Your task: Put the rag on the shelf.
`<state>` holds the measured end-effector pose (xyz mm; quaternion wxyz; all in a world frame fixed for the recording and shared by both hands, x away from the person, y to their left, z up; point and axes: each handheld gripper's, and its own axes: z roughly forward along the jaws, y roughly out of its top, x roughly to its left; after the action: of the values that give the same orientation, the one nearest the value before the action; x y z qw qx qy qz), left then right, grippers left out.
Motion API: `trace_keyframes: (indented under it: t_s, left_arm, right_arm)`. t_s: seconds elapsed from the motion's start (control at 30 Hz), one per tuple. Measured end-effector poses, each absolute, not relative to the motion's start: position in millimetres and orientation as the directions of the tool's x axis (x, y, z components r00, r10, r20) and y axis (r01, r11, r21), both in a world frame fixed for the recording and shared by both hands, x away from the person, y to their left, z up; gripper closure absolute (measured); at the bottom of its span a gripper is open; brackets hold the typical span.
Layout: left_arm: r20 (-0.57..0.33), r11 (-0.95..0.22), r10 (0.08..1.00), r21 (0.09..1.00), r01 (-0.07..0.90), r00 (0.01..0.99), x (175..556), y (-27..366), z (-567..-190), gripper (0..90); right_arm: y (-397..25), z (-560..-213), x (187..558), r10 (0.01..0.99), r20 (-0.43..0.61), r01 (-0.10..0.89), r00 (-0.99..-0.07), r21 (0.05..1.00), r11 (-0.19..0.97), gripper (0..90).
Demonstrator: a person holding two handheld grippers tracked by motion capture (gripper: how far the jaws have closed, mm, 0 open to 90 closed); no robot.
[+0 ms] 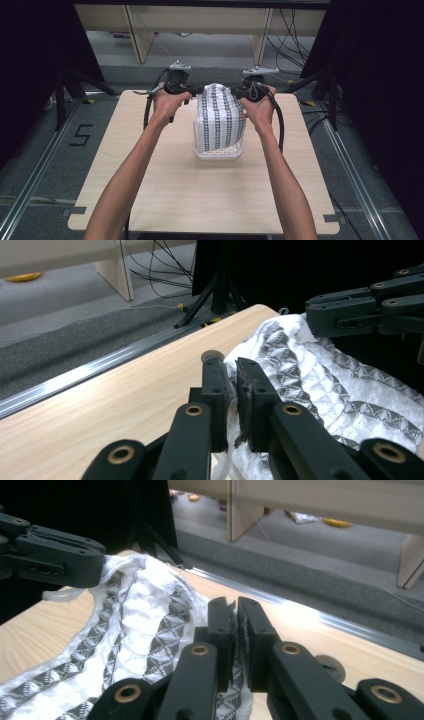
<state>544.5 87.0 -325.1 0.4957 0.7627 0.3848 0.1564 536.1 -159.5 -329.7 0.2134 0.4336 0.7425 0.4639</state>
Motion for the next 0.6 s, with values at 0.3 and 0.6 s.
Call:
trace_keyframes:
  t_s: [0.3, 0.6]
  left_arm:
    - [-0.125, -0.277, 0.734, 0.843, 0.462, 0.668, 545.2, 82.4, -331.0, 65.5]
    - [-0.163, -0.249, 0.740, 0.835, 0.491, 0.653, 546.2, 89.7, -336.8, 57.8]
  right_arm:
    - [-160.1, -336.7, 538.8, 0.848, 0.082, 0.476, -0.524, 0.853, 0.212, 76.3]
    - [-162.4, -331.5, 534.0, 0.841, 0.090, 0.473, -0.534, 0.856, 0.208, 74.3]
